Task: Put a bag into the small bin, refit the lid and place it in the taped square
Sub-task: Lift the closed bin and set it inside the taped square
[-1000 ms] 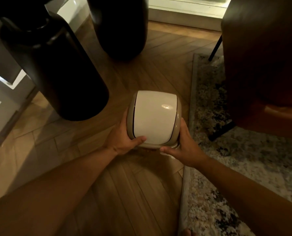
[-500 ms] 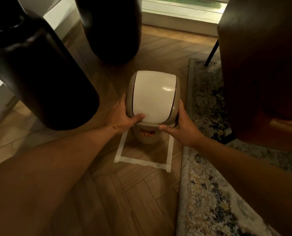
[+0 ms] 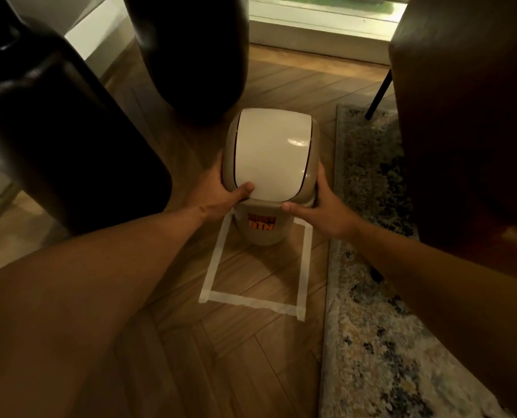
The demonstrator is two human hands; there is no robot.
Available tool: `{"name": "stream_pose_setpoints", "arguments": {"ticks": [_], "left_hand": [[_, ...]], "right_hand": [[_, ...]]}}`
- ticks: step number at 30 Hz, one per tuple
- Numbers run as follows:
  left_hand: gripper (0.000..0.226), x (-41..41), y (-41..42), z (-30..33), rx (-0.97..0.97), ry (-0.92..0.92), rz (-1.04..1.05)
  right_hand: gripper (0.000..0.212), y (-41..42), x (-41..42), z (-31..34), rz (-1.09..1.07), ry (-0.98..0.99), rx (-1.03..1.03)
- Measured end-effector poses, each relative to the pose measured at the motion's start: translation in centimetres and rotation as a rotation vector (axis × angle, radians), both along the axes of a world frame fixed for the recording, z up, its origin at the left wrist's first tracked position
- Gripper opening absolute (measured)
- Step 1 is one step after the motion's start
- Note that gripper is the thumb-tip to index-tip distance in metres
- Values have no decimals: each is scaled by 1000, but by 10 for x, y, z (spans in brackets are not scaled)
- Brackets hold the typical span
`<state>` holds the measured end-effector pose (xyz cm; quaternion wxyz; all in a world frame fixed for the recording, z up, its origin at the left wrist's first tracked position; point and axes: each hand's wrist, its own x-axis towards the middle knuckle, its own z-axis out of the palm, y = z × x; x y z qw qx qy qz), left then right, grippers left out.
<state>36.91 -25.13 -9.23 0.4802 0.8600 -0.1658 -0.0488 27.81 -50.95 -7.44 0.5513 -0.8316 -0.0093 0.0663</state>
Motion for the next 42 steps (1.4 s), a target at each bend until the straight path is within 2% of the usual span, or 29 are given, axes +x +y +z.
{"name": "stream_pose_setpoints", "arguments": {"ticks": [11,16,21,25,31,37,42], "left_hand": [[110,37,-13,-1,45,49,54],[111,47,-13,6,119,79,70],[97,61,-11,15,226,53,138],[93,60,-12,17,187,92,156],[93,48,11,35,86,340,57],[92,10,25,32,48,363,28],[82,-21,29,33,0,414,8]], "right_hand": [[122,-11,44,1,9,9,16],[115,-4,52,-3,-76,2,25],[103,3,63,-1,-128,-17,16],[96,7,70,3,-151,-27,21],[83,12,56,6,-215,5,13],[83,23,10,3,-239,14,0],[85,27,-24,5,-253,62,47]]}}
